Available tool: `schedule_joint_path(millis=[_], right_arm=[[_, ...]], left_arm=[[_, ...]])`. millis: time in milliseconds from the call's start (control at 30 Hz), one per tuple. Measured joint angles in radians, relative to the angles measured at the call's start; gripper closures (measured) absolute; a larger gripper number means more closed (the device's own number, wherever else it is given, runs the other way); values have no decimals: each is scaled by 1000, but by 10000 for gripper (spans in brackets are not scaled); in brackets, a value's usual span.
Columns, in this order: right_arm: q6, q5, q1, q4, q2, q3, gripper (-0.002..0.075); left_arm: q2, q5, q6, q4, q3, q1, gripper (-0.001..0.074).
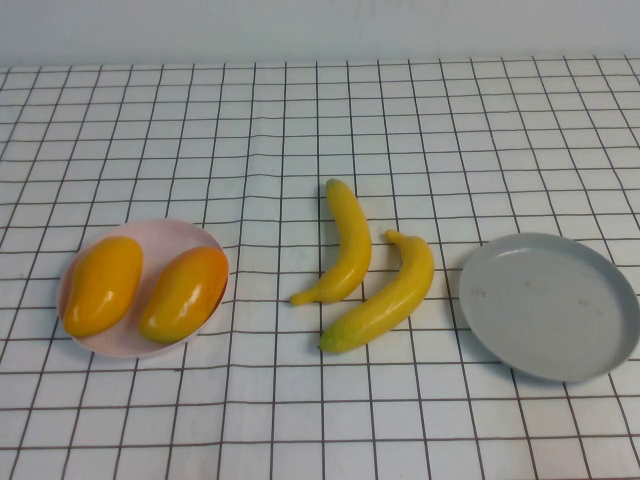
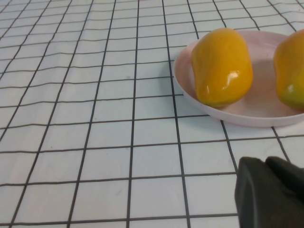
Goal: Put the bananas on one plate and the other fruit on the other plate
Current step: Put another type of fruit in the right plate
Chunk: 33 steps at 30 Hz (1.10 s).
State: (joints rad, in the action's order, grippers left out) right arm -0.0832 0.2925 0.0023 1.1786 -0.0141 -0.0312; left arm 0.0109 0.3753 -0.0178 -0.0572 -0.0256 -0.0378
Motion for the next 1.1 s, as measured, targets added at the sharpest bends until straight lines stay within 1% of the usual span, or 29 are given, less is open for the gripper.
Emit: schedule_joint_path(millis=[67, 233, 467, 667, 733, 767, 867, 967, 1033, 1100], right_arm=[[-23, -13, 0, 26, 0, 0, 742], [-37, -22, 0, 155, 0, 0, 742], [-41, -112, 0, 171, 0, 0, 742], [-110, -66, 0, 59, 0, 0, 742], [-119, -28, 0, -26, 12, 24, 742], [-119, 0, 0, -75, 32, 59, 742], [-119, 129, 0, -308, 166, 213, 742], [-124, 312, 0, -511, 360, 407, 742], [-126, 388, 0, -566, 481, 502, 742], [-126, 421, 0, -576, 578, 574, 742]], left_arm=[[0, 0, 0, 0, 0, 0, 736], [0, 0, 0, 0, 0, 0, 736], [0, 0, 0, 0, 0, 0, 736], [0, 0, 0, 0, 0, 0, 737], [0, 0, 0, 0, 0, 0, 737], [0, 0, 0, 0, 0, 0, 737], [0, 0, 0, 0, 0, 0, 737], [0, 0, 0, 0, 0, 0, 736], [0, 0, 0, 0, 0, 0, 737], [0, 0, 0, 0, 0, 0, 737]])
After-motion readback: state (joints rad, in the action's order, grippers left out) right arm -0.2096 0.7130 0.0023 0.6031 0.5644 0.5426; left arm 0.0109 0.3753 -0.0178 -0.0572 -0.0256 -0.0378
